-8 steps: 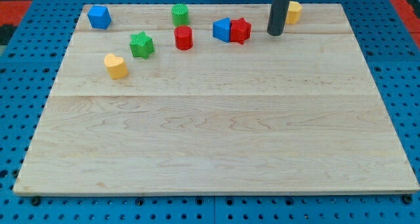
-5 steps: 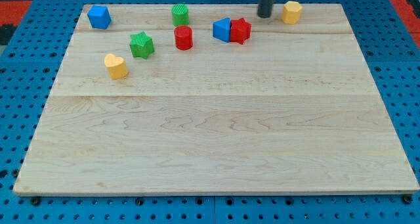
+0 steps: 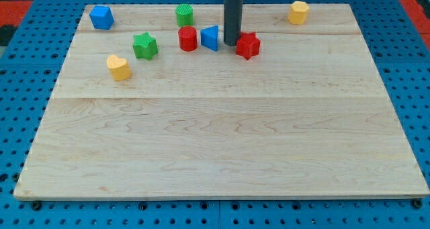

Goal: Make a vertical line out of red blocks and blue triangle

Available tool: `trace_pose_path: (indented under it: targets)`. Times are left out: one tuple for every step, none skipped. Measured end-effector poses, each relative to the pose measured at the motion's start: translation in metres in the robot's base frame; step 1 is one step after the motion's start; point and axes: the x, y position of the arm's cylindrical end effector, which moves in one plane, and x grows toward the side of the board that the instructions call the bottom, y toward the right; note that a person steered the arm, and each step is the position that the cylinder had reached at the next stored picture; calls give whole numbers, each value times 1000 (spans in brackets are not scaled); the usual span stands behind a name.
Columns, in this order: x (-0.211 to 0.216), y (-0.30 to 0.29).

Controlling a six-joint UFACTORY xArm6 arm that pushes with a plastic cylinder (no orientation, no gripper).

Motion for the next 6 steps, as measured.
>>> trace_pose_path:
  targets:
    - [-32, -1]
    - [-28, -17]
    - [14, -40]
    - [46, -48]
    - [9, -35]
    - [-25, -28]
